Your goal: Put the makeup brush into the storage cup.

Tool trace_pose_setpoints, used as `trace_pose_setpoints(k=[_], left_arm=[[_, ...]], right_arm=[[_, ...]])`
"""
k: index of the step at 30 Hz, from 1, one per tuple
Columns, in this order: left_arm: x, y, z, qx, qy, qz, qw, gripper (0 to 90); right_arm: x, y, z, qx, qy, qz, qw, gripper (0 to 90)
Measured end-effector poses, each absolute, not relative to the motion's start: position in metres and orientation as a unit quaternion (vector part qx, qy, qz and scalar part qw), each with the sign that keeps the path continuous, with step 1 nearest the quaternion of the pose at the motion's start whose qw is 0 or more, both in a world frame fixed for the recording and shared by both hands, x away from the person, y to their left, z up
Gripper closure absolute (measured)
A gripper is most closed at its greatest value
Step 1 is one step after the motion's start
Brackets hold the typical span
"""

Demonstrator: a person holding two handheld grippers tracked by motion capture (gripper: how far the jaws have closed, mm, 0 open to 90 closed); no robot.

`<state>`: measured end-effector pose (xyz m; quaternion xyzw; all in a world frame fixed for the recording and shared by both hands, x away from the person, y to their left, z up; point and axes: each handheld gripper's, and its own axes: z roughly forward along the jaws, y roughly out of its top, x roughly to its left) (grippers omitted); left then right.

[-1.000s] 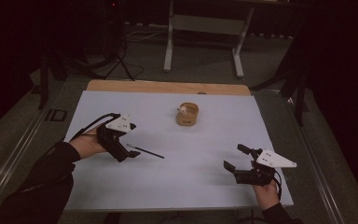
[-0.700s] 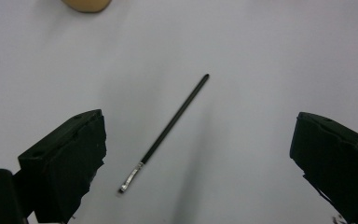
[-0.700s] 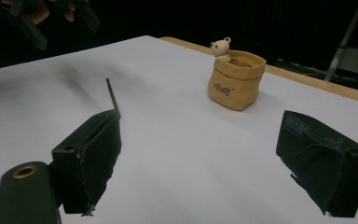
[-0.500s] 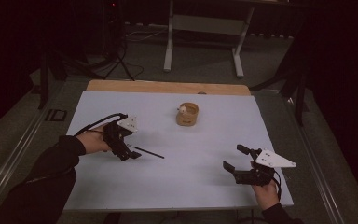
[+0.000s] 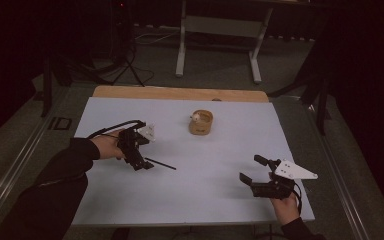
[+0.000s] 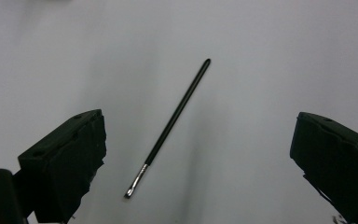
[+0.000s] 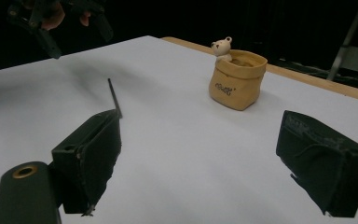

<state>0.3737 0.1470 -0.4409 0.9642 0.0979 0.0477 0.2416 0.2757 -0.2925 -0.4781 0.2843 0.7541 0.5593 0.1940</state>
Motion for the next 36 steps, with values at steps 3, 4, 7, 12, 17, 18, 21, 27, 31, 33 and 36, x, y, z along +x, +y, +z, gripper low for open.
trace_pose_setpoints(k=[3, 4, 7, 12, 17, 18, 21, 27, 31, 33, 36], left_arm=[[0.378, 0.146, -0.440, 0.967, 0.112, 0.033, 0.227, 4.1], [0.378, 0.146, -0.440, 0.967, 0.112, 0.038, 0.224, 5.2], [0.379, 0.144, -0.443, 0.971, 0.112, 0.043, 0.205, 6.2], [0.381, 0.139, -0.445, 0.974, 0.104, 0.031, 0.197, 6.3], [0.380, 0.135, -0.444, 0.976, 0.080, 0.021, 0.203, 11.5], [0.380, 0.134, -0.444, 0.976, 0.074, 0.022, 0.203, 11.7], [0.380, 0.131, -0.446, 0.979, 0.060, 0.027, 0.191, 14.0], [0.382, 0.128, -0.451, 0.987, 0.037, 0.025, 0.157, 14.7], [0.382, 0.127, -0.452, 0.989, 0.009, 0.028, 0.146, 24.3], [0.382, 0.127, -0.453, 0.990, -0.007, 0.029, 0.141, 29.0], [0.383, 0.126, -0.456, 0.989, -0.024, 0.030, 0.140, 34.0]], right_arm=[[0.276, -0.292, -0.478, 0.283, 0.754, 0.559, 0.195, 13.8], [0.276, -0.293, -0.478, 0.283, 0.754, 0.559, 0.195, 13.9], [0.276, -0.293, -0.478, 0.282, 0.755, 0.558, 0.195, 13.8], [0.276, -0.293, -0.478, 0.282, 0.755, 0.558, 0.195, 13.8], [0.275, -0.292, -0.478, 0.282, 0.756, 0.558, 0.196, 13.8], [0.275, -0.292, -0.478, 0.281, 0.756, 0.558, 0.196, 13.8], [0.275, -0.292, -0.478, 0.281, 0.756, 0.558, 0.196, 13.8], [0.275, -0.293, -0.477, 0.281, 0.755, 0.559, 0.195, 13.8], [0.275, -0.293, -0.478, 0.281, 0.755, 0.560, 0.194, 13.8], [0.275, -0.293, -0.478, 0.281, 0.755, 0.561, 0.193, 13.9], [0.275, -0.292, -0.478, 0.281, 0.754, 0.562, 0.193, 13.8]])
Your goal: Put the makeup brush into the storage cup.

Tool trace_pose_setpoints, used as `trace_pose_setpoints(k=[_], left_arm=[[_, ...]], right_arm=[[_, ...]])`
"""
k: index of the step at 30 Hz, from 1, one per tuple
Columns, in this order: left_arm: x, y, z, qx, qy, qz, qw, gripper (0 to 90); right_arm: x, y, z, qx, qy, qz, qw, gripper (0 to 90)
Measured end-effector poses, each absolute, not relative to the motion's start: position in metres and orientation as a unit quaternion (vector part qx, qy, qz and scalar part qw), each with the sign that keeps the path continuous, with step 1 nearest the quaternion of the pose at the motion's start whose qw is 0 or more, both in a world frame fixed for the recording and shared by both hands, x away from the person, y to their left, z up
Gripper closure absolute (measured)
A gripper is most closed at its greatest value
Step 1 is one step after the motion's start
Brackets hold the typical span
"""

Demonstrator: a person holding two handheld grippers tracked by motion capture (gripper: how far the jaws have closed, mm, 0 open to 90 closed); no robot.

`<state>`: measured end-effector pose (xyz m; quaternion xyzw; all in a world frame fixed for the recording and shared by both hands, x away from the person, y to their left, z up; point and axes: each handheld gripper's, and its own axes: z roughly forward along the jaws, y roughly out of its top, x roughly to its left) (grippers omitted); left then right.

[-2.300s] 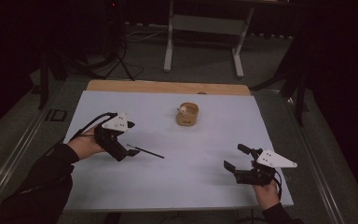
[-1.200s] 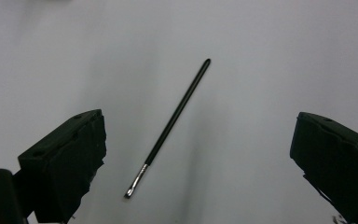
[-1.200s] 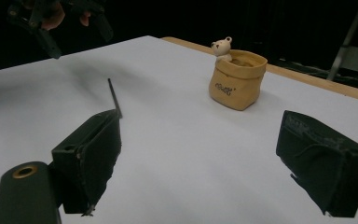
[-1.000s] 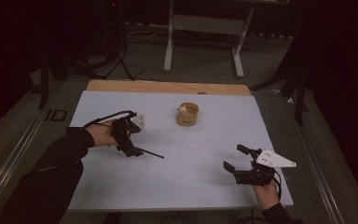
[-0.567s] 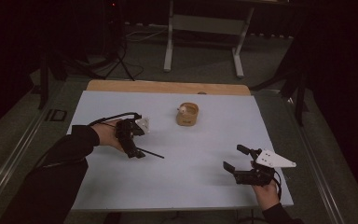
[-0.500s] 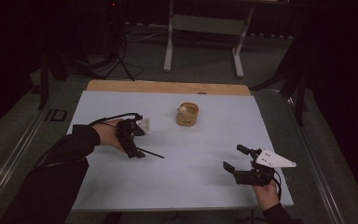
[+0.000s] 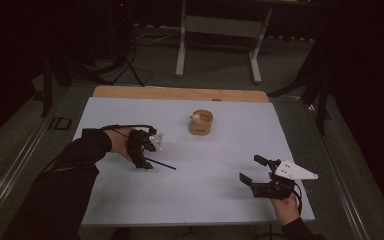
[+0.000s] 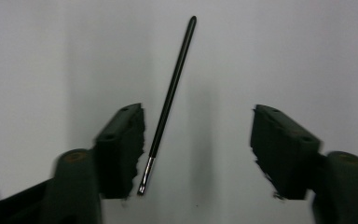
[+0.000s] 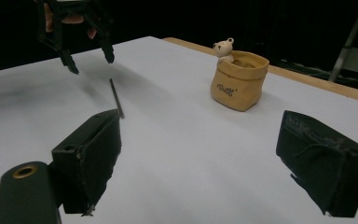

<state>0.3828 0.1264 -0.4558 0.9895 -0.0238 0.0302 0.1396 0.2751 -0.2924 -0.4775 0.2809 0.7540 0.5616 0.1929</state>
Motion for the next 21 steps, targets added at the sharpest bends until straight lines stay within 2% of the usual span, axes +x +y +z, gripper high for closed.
trace_pose_setpoints(k=[1, 6, 13, 21], left_arm=[[0.383, 0.127, -0.457, 0.989, -0.031, 0.033, 0.138, 39.8], [0.385, 0.129, -0.464, 0.989, -0.056, 0.031, 0.131, 54.5], [0.391, 0.136, -0.472, 0.982, -0.108, 0.052, 0.143, 58.9], [0.397, 0.135, -0.481, 0.983, -0.107, 0.053, 0.138, 63.3]], right_arm=[[0.275, -0.292, -0.478, 0.280, 0.755, 0.561, 0.192, 13.8], [0.275, -0.293, -0.478, 0.283, 0.753, 0.562, 0.191, 13.8], [0.275, -0.292, -0.478, 0.281, 0.754, 0.562, 0.190, 13.9], [0.276, -0.292, -0.478, 0.282, 0.755, 0.562, 0.187, 13.9]])
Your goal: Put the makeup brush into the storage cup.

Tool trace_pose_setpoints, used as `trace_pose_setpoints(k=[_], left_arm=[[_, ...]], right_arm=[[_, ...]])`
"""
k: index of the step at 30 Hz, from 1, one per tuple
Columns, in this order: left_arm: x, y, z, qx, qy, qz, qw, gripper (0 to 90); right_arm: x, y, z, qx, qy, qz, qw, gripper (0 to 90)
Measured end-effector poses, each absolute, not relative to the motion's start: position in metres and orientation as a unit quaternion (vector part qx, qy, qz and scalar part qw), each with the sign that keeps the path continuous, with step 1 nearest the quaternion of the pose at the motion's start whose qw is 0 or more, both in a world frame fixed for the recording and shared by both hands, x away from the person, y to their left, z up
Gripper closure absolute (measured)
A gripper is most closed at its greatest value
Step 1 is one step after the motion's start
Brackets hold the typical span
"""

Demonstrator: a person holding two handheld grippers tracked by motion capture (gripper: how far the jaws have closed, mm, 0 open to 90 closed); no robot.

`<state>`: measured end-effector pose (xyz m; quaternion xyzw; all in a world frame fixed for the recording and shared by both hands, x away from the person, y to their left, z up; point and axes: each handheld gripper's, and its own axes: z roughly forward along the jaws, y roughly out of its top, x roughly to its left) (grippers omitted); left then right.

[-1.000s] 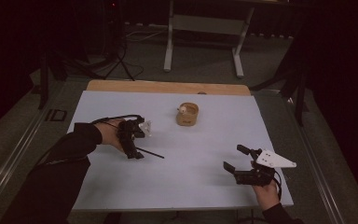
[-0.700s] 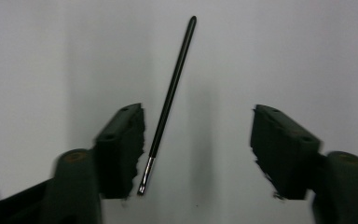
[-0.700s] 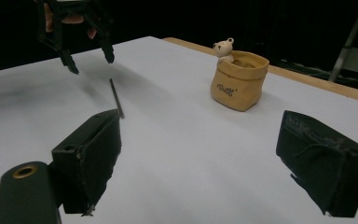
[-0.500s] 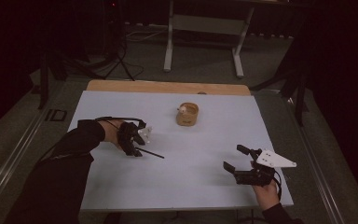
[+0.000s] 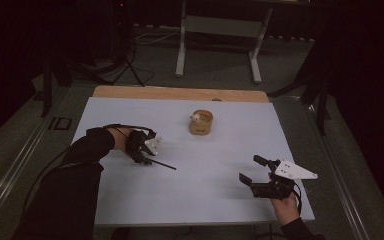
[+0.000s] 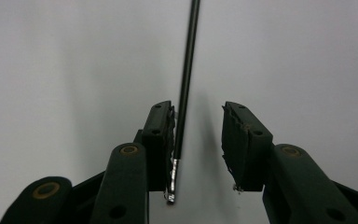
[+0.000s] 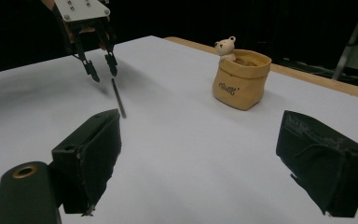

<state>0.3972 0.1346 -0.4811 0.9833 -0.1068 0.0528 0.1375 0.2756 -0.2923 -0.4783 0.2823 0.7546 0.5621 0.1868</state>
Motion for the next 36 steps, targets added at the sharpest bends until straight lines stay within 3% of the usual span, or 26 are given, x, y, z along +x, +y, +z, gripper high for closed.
trace_pose_setpoints(k=[36], left_arm=[[0.412, 0.128, -0.506, 0.988, -0.122, 0.023, 0.094, 80.4]], right_arm=[[0.276, -0.293, -0.479, 0.291, 0.754, 0.560, 0.184, 13.9]])
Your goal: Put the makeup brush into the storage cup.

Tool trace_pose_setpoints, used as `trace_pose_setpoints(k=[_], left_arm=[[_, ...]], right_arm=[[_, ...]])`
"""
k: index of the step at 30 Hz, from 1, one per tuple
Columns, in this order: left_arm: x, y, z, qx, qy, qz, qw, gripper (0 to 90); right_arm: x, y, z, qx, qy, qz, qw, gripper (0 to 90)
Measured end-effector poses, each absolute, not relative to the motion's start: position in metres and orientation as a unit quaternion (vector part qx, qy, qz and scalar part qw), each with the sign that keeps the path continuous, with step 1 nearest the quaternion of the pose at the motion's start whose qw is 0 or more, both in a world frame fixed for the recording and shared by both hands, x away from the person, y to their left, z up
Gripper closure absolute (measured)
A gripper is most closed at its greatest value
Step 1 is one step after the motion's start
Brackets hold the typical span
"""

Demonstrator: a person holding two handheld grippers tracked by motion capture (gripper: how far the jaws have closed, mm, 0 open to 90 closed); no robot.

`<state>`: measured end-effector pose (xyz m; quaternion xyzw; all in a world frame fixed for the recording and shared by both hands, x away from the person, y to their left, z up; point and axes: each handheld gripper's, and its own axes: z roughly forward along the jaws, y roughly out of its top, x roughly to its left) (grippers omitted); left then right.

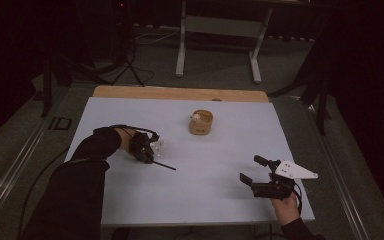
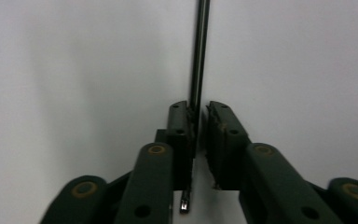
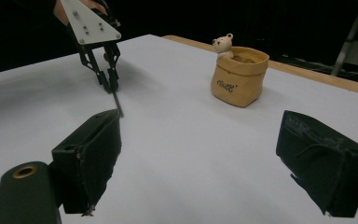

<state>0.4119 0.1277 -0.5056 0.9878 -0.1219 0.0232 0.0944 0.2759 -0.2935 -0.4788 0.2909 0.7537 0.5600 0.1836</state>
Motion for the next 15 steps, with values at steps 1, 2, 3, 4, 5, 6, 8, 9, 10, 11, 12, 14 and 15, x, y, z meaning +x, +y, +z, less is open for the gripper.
trace_pose_setpoints(k=[1, 2, 3, 4, 5, 6, 8, 9, 10, 11, 12, 14, 15], left_arm=[[0.412, 0.127, -0.506, 0.988, -0.120, 0.019, 0.092, 80.5], [0.411, 0.126, -0.505, 0.988, -0.124, 0.022, 0.089, 83.5], [0.410, 0.126, -0.505, 0.988, -0.126, 0.025, 0.087, 84.0], [0.410, 0.126, -0.505, 0.989, -0.116, 0.023, 0.087, 84.6], [0.410, 0.126, -0.504, 0.991, -0.105, 0.017, 0.088, 84.7], [0.411, 0.126, -0.504, 0.991, -0.096, 0.012, 0.088, 84.7], [0.411, 0.126, -0.502, 0.993, -0.075, 0.009, 0.087, 84.7], [0.412, 0.125, -0.500, 0.994, -0.058, 0.009, 0.087, 84.7], [0.413, 0.125, -0.498, 0.995, -0.042, 0.008, 0.090, 84.7], [0.414, 0.124, -0.495, 0.996, -0.023, 0.010, 0.089, 84.7], [0.414, 0.123, -0.493, 0.996, -0.009, 0.016, 0.089, 84.7], [0.413, 0.123, -0.491, 0.996, -0.009, 0.018, 0.090, 85.0], [0.411, 0.123, -0.486, 0.994, -0.006, 0.024, 0.104, 85.0]], right_arm=[[0.276, -0.293, -0.479, 0.291, 0.754, 0.560, 0.183, 13.9], [0.276, -0.293, -0.479, 0.291, 0.754, 0.560, 0.184, 13.9], [0.276, -0.293, -0.479, 0.291, 0.753, 0.560, 0.184, 13.9], [0.276, -0.293, -0.479, 0.290, 0.753, 0.561, 0.184, 13.9], [0.276, -0.293, -0.479, 0.290, 0.754, 0.560, 0.184, 13.9], [0.276, -0.293, -0.479, 0.290, 0.754, 0.560, 0.184, 13.9], [0.276, -0.293, -0.479, 0.289, 0.754, 0.559, 0.185, 13.9], [0.276, -0.293, -0.478, 0.288, 0.754, 0.560, 0.186, 13.9], [0.275, -0.293, -0.478, 0.288, 0.754, 0.560, 0.187, 13.9], [0.275, -0.293, -0.478, 0.288, 0.753, 0.561, 0.187, 13.9], [0.275, -0.293, -0.478, 0.288, 0.753, 0.561, 0.188, 13.9], [0.275, -0.293, -0.478, 0.288, 0.753, 0.561, 0.188, 13.9], [0.276, -0.293, -0.478, 0.288, 0.753, 0.561, 0.188, 13.9]])
